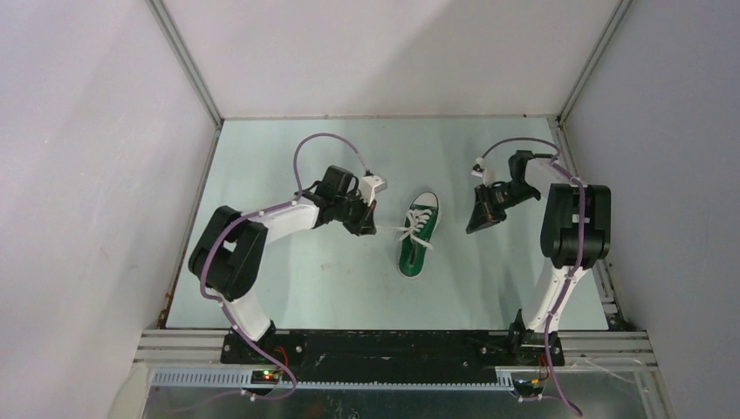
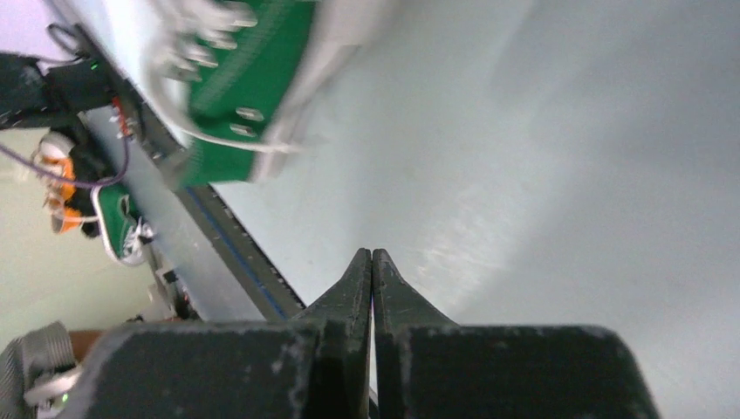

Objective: Tie the shoes

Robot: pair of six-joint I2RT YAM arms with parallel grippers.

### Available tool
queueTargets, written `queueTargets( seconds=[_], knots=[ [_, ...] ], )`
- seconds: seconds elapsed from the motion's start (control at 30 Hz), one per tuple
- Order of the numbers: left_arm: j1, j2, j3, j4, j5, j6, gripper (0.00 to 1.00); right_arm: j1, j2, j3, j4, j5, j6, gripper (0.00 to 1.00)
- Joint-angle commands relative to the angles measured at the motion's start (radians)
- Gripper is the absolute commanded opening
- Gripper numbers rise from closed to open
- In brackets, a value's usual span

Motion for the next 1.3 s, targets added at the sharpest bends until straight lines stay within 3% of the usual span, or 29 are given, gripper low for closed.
queueTargets(
  seconds=[0.0, 0.13, 0.27, 0.4, 0.47, 0.53, 0.57, 0.6, 0.63, 0.7, 0.73, 0.8, 0.83, 0.87, 1.1, 1.27],
  knots=[
    [0.057, -0.022, -0.023, -0.108, -0.096, -0.027, 0.0, -0.062, -0.04, -0.007, 0.019, 0.129, -0.003, 0.0],
    [0.068, -0.024, -0.038, -0.105, -0.058, -0.05, 0.0, -0.072, -0.038, -0.013, 0.03, 0.119, 0.002, 0.0],
    [0.064, 0.017, 0.021, -0.128, 0.037, -0.025, 0.0, -0.054, -0.068, -0.005, 0.026, 0.014, -0.007, 0.0],
    [0.044, 0.063, 0.105, -0.13, 0.139, -0.052, 0.0, 0.019, -0.22, 0.032, 0.026, 0.041, -0.013, 0.12],
    [0.031, 0.085, 0.147, -0.124, 0.208, -0.067, 0.02, 0.029, -0.301, 0.011, 0.104, 0.113, 0.069, 0.22],
    [0.014, 0.11, 0.192, -0.14, 0.241, -0.075, 0.02, 0.018, -0.329, -0.031, 0.185, 0.166, 0.223, 0.41],
    [0.008, 0.127, 0.218, -0.145, 0.235, -0.079, 0.02, 0.012, -0.317, -0.052, 0.201, 0.169, 0.278, 0.59],
    [-0.001, 0.133, 0.228, -0.147, 0.22, -0.094, 0.02, 0.006, -0.27, -0.055, 0.214, 0.176, 0.309, 0.65],
    [-0.006, 0.144, 0.247, -0.154, 0.184, -0.099, 0.02, 0.009, -0.249, -0.062, 0.222, 0.182, 0.366, 0.81],
    [-0.017, 0.159, 0.281, -0.192, 0.132, -0.134, 0.03, 0.024, -0.192, -0.059, 0.251, 0.157, 0.428, 0.97],
    [-0.029, 0.159, 0.291, -0.226, 0.115, -0.137, 0.03, 0.031, -0.161, -0.052, 0.264, 0.084, 0.446, 0.97],
    [-0.05, 0.135, 0.284, -0.238, 0.053, -0.137, 0.0, 0.08, -0.133, -0.016, 0.286, 0.004, 0.494, 0.82],
    [-0.056, 0.13, 0.28, -0.239, 0.015, -0.14, 0.0, 0.102, -0.122, 0.001, 0.287, -0.009, 0.511, 0.58],
    [-0.062, 0.129, 0.279, -0.244, 0.003, -0.142, 0.0, 0.148, -0.102, 0.042, 0.275, 0.004, 0.512, 0.45],
    [-0.043, 0.123, 0.292, -0.29, 0.01, -0.142, 0.0, 0.34, -0.044, 0.147, 0.351, 0.131, 0.678, 0.5],
    [-0.026, 0.146, 0.375, -0.384, -0.094, -0.211, 0.0, 0.411, 0.0, 0.23, 0.318, 0.382, 0.742, 0.52]
  ],
)
